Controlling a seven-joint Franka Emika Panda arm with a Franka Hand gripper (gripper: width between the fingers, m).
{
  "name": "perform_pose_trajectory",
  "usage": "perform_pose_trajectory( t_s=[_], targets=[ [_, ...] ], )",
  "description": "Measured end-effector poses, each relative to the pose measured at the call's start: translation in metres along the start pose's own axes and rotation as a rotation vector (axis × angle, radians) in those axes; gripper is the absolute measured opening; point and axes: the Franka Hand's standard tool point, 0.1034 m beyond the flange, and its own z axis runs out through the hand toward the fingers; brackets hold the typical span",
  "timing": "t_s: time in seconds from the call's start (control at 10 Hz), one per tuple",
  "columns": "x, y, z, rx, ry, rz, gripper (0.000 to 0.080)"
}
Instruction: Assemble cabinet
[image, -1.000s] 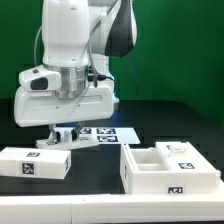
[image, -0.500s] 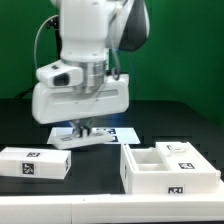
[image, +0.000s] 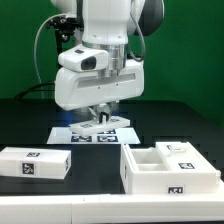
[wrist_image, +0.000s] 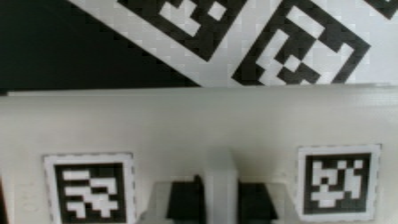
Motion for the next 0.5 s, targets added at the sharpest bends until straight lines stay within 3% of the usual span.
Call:
perform_pose_trajectory(
  t_s=[0.2,0.5],
  targets=[
    [0.001,-0.002,0.0,-0.001,-0.001,-0.018,0.0064],
    [0.035,-0.04,-0.007,-0.019,0.015,-0.249,0.0064]
  ],
)
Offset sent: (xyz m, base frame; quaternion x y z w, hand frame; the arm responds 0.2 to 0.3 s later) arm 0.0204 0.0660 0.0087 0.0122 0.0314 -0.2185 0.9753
